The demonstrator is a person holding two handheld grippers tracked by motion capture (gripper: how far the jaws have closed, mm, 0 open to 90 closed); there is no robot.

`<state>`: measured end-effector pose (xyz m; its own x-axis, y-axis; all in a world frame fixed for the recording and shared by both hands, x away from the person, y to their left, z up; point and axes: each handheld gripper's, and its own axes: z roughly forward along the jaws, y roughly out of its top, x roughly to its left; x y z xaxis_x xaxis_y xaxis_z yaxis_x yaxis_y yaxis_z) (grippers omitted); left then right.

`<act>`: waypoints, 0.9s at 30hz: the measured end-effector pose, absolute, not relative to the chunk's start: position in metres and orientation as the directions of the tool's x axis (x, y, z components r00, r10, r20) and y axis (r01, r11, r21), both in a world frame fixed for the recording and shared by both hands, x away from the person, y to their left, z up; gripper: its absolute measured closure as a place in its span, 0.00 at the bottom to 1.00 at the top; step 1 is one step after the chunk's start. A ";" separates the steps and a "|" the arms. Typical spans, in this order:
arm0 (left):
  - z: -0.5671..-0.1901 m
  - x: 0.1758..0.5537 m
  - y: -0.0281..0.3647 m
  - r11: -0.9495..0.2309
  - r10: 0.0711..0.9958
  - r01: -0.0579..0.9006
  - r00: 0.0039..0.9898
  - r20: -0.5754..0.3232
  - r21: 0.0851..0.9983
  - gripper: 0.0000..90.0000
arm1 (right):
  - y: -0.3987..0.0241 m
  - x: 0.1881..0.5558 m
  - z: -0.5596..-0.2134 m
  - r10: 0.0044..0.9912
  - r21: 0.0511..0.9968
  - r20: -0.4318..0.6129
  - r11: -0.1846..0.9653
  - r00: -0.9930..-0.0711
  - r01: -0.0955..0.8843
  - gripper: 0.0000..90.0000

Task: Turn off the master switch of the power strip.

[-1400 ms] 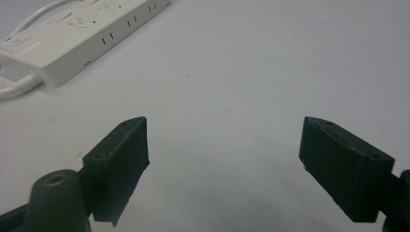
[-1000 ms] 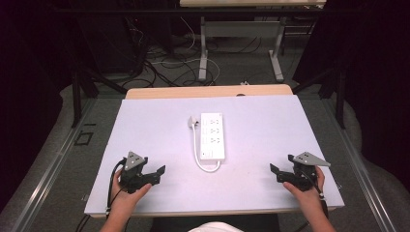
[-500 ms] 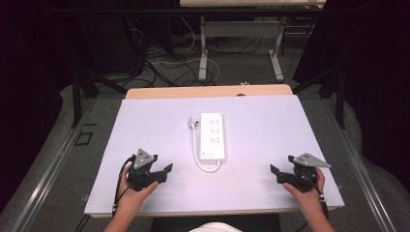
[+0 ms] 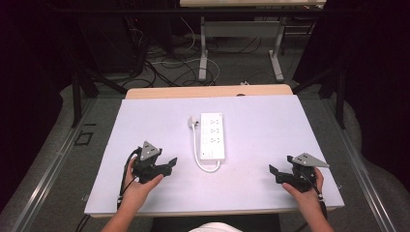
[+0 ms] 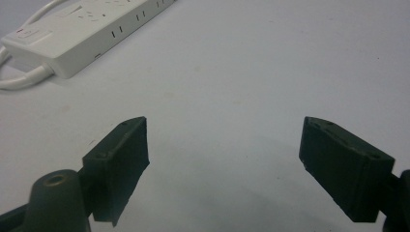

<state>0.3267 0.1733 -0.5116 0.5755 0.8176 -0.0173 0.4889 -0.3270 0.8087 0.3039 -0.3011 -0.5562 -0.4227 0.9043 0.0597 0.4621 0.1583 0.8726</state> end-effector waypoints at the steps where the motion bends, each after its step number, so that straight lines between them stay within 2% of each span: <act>1: -0.511 0.328 0.173 -0.325 0.815 0.488 0.579 -0.023 0.810 0.36 | -0.301 0.304 -0.556 0.904 0.873 0.060 0.158 -0.423 0.462 0.19; 11: -0.501 0.343 0.165 -0.306 0.797 0.514 0.599 -0.080 0.801 0.43 | -0.301 0.304 -0.557 0.904 0.874 0.060 0.157 -0.423 0.460 0.19; 27: -0.486 0.363 0.146 -0.290 0.790 0.517 0.605 -0.103 0.805 0.49 | -0.301 0.305 -0.557 0.904 0.874 0.054 0.164 -0.425 0.458 0.19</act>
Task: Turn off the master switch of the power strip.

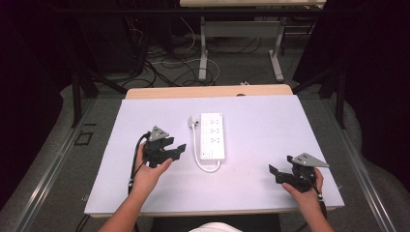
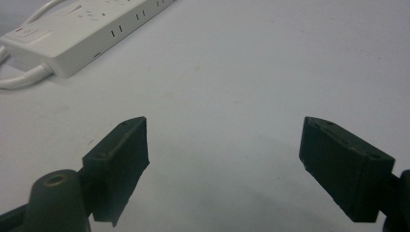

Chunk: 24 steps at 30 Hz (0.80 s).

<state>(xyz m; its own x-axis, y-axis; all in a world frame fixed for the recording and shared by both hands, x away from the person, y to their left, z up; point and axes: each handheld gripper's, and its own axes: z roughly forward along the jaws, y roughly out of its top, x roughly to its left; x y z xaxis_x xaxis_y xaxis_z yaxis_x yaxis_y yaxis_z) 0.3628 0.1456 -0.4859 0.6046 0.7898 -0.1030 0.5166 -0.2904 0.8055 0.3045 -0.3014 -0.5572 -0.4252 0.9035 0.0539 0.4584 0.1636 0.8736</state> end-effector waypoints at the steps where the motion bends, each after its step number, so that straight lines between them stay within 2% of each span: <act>1: -0.485 0.364 0.145 -0.299 0.786 0.517 0.610 -0.100 0.802 0.50 | -0.301 0.305 -0.557 0.904 0.873 0.052 0.165 -0.425 0.458 0.19; 24: -0.486 0.384 0.103 -0.325 0.754 0.550 0.641 -0.140 0.770 0.65 | -0.301 0.305 -0.558 0.903 0.874 0.049 0.168 -0.426 0.456 0.19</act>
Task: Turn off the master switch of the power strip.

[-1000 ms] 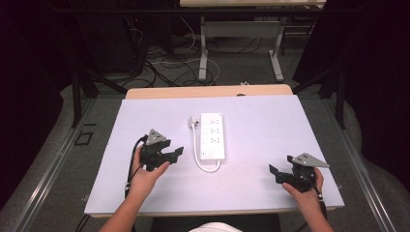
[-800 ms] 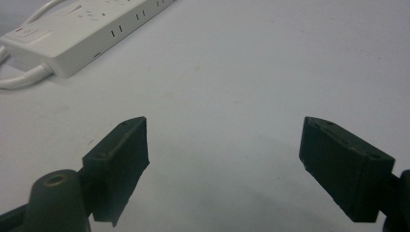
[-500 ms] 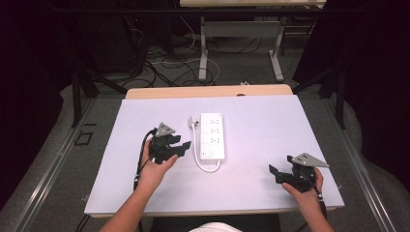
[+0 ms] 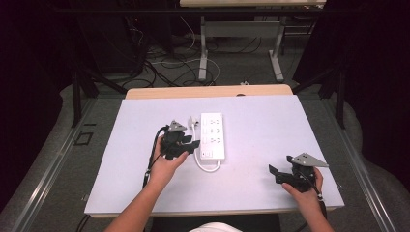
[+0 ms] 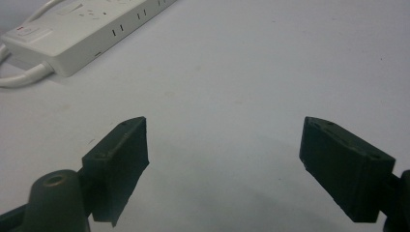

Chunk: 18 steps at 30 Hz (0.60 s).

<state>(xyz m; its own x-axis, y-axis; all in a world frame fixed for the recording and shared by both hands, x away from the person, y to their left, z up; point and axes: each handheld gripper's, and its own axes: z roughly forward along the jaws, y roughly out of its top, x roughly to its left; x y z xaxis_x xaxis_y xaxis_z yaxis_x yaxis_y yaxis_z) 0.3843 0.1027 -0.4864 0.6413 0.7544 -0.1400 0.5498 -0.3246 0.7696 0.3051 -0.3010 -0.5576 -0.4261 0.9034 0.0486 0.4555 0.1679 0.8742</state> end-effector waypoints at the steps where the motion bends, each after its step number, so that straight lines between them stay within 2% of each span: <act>1: -0.487 0.384 0.101 -0.315 0.758 0.556 0.636 -0.149 0.769 0.65 | -0.301 0.305 -0.558 0.903 0.874 0.049 0.168 -0.426 0.456 0.19; 18: -0.496 0.391 0.086 -0.330 0.756 0.590 0.633 -0.168 0.737 0.80 | -0.301 0.306 -0.558 0.901 0.871 0.052 0.170 -0.432 0.461 0.19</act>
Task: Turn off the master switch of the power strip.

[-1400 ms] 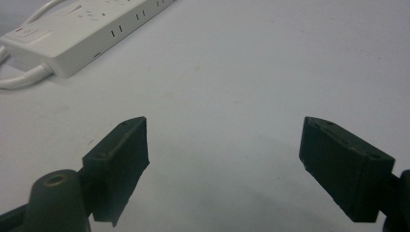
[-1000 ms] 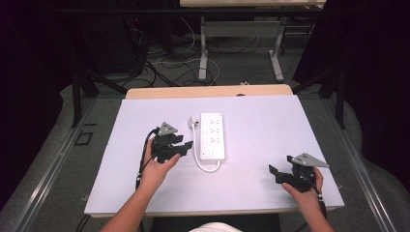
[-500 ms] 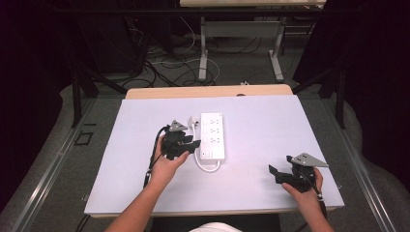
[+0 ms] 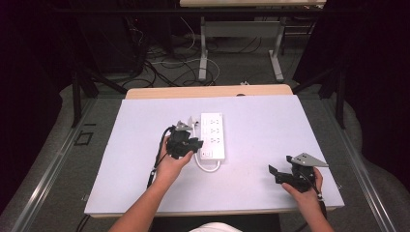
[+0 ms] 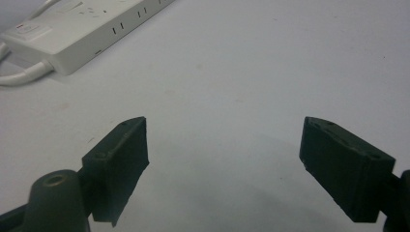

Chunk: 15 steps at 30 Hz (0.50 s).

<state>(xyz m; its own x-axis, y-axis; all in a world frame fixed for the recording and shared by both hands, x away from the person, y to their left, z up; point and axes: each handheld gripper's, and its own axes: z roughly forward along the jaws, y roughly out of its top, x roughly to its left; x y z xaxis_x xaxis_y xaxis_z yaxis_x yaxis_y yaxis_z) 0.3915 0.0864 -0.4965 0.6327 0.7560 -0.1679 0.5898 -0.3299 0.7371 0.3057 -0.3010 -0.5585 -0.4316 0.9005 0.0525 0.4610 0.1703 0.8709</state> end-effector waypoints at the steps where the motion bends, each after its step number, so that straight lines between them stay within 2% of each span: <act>1: -0.497 0.392 0.086 -0.338 0.757 0.591 0.633 -0.161 0.733 0.80 | -0.301 0.306 -0.558 0.900 0.870 0.051 0.173 -0.433 0.461 0.19; 15: -0.507 0.397 0.077 -0.357 0.763 0.623 0.624 -0.167 0.696 0.96 | -0.301 0.306 -0.559 0.903 0.874 0.053 0.165 -0.427 0.458 0.19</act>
